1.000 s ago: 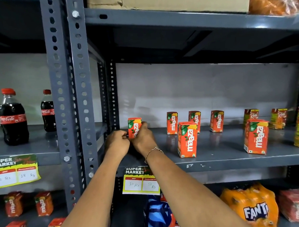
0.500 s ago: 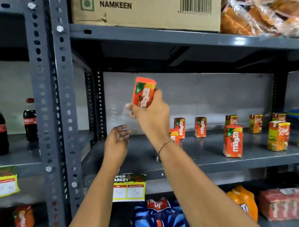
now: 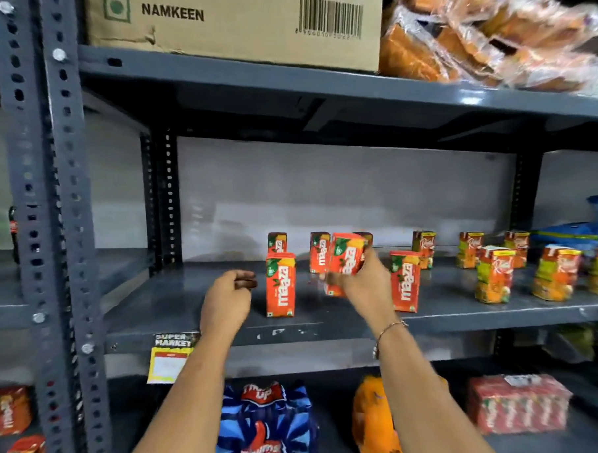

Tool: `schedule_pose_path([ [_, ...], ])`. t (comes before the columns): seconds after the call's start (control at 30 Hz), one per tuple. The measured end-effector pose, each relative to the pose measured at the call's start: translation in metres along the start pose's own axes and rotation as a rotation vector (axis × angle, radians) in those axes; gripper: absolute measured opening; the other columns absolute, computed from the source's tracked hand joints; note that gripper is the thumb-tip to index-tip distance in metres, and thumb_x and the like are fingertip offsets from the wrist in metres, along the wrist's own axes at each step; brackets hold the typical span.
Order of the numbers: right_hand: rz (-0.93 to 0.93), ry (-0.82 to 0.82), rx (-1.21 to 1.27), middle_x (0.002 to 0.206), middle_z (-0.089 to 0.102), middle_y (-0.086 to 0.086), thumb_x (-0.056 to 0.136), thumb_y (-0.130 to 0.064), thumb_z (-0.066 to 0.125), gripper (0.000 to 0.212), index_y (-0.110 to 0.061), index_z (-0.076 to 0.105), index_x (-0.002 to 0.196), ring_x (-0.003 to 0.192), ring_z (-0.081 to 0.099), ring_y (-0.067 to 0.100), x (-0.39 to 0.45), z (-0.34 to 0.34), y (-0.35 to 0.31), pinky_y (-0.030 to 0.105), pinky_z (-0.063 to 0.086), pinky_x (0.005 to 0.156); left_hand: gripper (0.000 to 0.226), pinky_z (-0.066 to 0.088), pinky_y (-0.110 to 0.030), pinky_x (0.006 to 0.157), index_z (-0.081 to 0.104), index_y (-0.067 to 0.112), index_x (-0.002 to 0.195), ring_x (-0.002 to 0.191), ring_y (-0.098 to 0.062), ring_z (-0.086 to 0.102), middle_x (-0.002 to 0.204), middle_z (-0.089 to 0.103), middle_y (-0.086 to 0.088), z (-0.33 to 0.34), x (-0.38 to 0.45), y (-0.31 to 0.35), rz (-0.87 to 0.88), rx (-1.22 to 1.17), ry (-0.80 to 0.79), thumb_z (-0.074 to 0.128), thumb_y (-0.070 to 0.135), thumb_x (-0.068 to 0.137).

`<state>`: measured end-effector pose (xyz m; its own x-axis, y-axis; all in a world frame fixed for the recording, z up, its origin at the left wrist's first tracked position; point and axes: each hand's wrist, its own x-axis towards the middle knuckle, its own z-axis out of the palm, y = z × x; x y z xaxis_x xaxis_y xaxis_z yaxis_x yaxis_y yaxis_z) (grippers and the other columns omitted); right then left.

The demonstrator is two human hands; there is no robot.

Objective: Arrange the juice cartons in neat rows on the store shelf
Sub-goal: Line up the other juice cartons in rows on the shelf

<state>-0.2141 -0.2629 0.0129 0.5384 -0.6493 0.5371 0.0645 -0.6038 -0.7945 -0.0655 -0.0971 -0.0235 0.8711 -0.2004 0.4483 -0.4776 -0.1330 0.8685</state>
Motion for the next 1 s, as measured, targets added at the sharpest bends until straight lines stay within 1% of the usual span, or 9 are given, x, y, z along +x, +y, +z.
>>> schedule_pose_path([
  [0.13,0.016,-0.125,-0.008,0.097,0.065,-0.007,0.061,-0.034,0.089,0.062,-0.022,0.050,0.107,0.085,0.060,0.010,0.004,0.005,0.026,0.022,0.045,0.074,0.045,0.049,-0.025,0.074,0.060,0.022,0.108,0.095,-0.006,0.061,0.105,0.067,0.004,-0.016,-0.004,0.006,-0.092,-0.040,-0.338,0.053,-0.008,0.075],
  [0.27,0.014,-0.257,0.015,0.097,0.061,-0.011,0.061,-0.036,0.088,0.063,-0.026,0.047,0.109,0.089,0.059,0.008,0.008,-0.003,0.038,0.017,0.043,0.073,0.045,0.040,-0.020,0.080,0.057,0.038,0.093,0.093,0.008,0.055,0.099,0.062,0.021,-0.018,-0.013,0.017,-0.086,0.072,-0.571,0.080,0.010,0.067],
  [0.37,0.042,-0.391,-0.001,0.105,0.065,-0.004,0.067,-0.024,0.086,0.061,-0.014,0.052,0.117,0.099,0.061,0.014,0.013,-0.012,0.045,0.023,0.042,0.081,0.034,0.039,-0.014,0.076,0.062,0.035,0.090,0.083,0.015,0.056,0.092,0.063,0.026,-0.012,-0.014,0.020,-0.092,0.131,-0.578,0.082,0.018,0.068],
  [0.5,0.085,-0.495,0.048,0.109,0.066,-0.002,0.076,-0.006,0.077,0.057,-0.013,0.051,0.127,0.096,0.062,0.009,0.020,-0.020,0.052,0.017,0.041,0.074,0.026,0.036,-0.009,0.073,0.063,0.033,0.094,0.080,0.019,0.052,0.089,0.060,0.029,-0.014,-0.014,0.023,-0.111,0.145,-0.571,0.078,0.024,0.074],
  [0.57,0.090,-0.526,0.061,0.102,0.063,-0.008,0.080,-0.006,0.074,0.055,-0.015,0.050,0.129,0.088,0.057,0.001,0.022,-0.021,0.054,0.013,0.039,0.069,0.033,0.036,-0.018,0.084,0.064,0.029,0.104,0.092,0.008,0.054,0.098,0.061,0.023,-0.013,-0.016,0.025,-0.118,0.177,-0.571,0.077,0.027,0.074],
  [0.63,0.098,-0.541,0.067,0.102,0.062,-0.009,0.081,-0.005,0.072,0.056,-0.016,0.049,0.131,0.092,0.057,0.004,0.024,-0.021,0.056,0.016,0.041,0.073,0.039,0.034,-0.024,0.090,0.063,0.026,0.110,0.100,-0.001,0.056,0.106,0.062,0.015,-0.014,-0.016,0.025,-0.113,0.187,-0.567,0.077,0.028,0.074],
  [0.77,0.127,-0.539,0.064,0.114,0.065,-0.002,0.082,-0.004,0.071,0.060,-0.016,0.046,0.135,0.108,0.060,0.015,0.025,-0.024,0.055,0.026,0.044,0.087,0.035,0.038,-0.023,0.085,0.063,0.032,0.102,0.098,0.003,0.056,0.105,0.063,0.018,-0.015,-0.018,0.024,-0.108,0.185,-0.574,0.078,0.034,0.071],
  [0.87,0.150,-0.531,0.065,0.110,0.063,-0.005,0.081,-0.004,0.072,0.064,-0.016,0.043,0.138,0.096,0.058,0.008,0.024,-0.023,0.054,0.026,0.042,0.087,0.033,0.035,-0.026,0.090,0.063,0.033,0.097,0.094,0.006,0.054,0.098,0.060,0.023,-0.015,-0.016,0.020,-0.103,0.172,-0.578,0.079,0.036,0.068],
  [1.0,0.170,-0.533,0.067,0.116,0.064,-0.002,0.081,-0.004,0.071,0.065,-0.016,0.042,0.139,0.102,0.056,0.010,0.025,-0.022,0.051,0.028,0.040,0.091,0.031,0.036,-0.020,0.083,0.063,0.032,0.097,0.090,0.012,0.051,0.097,0.060,0.024,-0.016,-0.013,0.019,-0.096,0.151,-0.608,0.078,0.033,0.071],
])
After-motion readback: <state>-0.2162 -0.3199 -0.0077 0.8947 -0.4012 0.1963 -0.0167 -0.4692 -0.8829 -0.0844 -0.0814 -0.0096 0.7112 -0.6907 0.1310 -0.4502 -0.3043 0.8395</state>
